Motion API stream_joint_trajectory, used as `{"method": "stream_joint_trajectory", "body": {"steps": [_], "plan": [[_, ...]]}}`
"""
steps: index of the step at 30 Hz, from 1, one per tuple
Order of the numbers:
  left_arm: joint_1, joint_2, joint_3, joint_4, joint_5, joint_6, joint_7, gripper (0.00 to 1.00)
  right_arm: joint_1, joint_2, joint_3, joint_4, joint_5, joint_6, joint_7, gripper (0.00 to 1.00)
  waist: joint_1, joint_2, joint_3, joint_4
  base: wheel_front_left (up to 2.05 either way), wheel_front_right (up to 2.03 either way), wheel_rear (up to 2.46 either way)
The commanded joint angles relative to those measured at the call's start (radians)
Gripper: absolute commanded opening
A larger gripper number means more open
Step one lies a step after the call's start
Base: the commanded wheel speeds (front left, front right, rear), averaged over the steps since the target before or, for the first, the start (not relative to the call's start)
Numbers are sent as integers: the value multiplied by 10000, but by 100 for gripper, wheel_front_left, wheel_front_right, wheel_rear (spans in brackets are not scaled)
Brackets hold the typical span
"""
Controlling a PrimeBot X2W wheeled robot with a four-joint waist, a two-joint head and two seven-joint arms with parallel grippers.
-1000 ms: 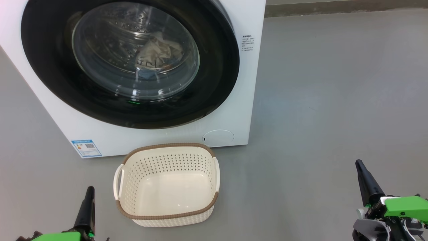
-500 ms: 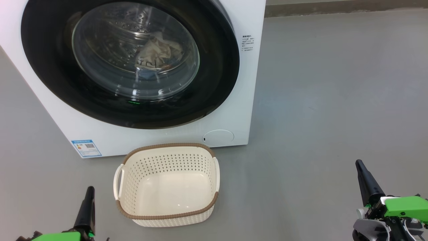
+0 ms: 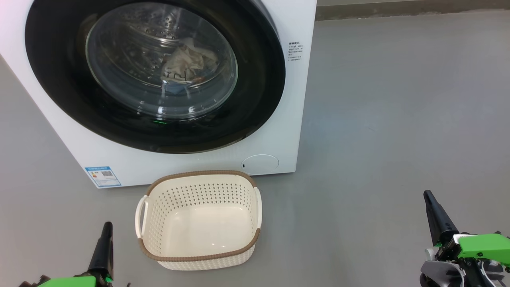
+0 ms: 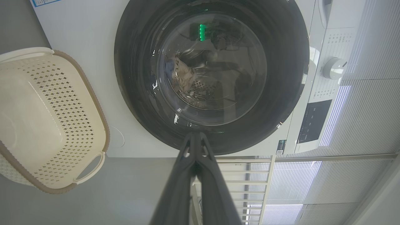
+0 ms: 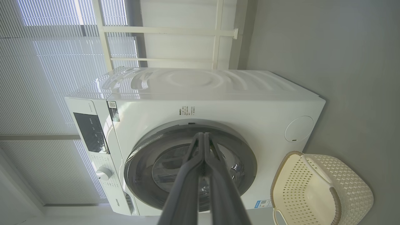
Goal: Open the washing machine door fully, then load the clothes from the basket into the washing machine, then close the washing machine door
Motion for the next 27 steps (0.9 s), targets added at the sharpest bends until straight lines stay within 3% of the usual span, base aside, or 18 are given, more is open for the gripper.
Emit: {"method": "stream_joint_trajectory", "body": {"steps": [1, 27], "plan": [[-382, 95, 319, -300, -115, -25, 73, 0, -423, -58, 178, -242, -8, 17, 88, 0, 0, 0, 0, 0, 0, 0, 0], [-383, 95, 319, -299, -115, -26, 73, 0, -424, -47, 164, -241, -21, 17, 99, 0, 0, 0, 0, 0, 0, 0, 0]]}}
